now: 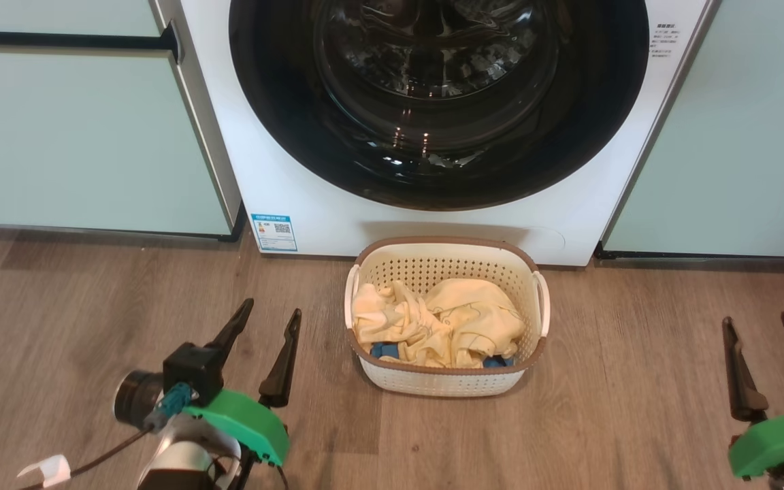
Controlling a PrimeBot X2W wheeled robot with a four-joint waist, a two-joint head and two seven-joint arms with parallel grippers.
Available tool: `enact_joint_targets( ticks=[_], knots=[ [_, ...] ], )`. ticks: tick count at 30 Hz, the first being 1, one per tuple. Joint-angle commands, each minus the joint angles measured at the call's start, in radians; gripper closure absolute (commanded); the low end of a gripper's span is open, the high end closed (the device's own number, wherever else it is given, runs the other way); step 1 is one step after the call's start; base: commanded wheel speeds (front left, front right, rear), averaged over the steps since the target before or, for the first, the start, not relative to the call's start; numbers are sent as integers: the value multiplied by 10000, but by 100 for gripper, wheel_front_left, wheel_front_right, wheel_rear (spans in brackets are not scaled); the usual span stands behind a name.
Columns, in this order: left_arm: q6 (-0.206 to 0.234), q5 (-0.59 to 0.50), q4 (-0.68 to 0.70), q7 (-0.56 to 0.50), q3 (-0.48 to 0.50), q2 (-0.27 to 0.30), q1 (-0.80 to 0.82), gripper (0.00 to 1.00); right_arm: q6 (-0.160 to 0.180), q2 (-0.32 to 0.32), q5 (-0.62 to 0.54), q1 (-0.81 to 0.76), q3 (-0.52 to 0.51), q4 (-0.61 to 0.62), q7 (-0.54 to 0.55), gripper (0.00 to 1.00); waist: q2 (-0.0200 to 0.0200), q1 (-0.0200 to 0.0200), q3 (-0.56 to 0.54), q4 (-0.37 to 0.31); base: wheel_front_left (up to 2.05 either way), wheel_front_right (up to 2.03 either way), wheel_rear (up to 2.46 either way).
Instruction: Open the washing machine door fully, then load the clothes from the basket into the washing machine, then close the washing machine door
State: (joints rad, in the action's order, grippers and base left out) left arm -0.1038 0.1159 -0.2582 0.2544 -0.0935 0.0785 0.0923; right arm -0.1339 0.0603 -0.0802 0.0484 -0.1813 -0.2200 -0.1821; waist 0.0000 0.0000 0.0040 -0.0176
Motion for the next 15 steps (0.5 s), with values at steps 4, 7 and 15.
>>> enact_joint_targets(
  ticks=[4,7,15],
  knots=[
    [-29,53,263,74,427,111,613,0,32,98,198,422,123,323,-108,0,0,0,-10,20,0,0,0],
    [-33,62,240,74,441,103,620,0,32,80,256,434,106,319,-106,0,0,0,1,24,0,0,0],
    [-27,-4,162,74,450,130,631,0,32,46,332,452,101,290,-81,0,0,0,7,-15,9,9,-18]
  ],
)
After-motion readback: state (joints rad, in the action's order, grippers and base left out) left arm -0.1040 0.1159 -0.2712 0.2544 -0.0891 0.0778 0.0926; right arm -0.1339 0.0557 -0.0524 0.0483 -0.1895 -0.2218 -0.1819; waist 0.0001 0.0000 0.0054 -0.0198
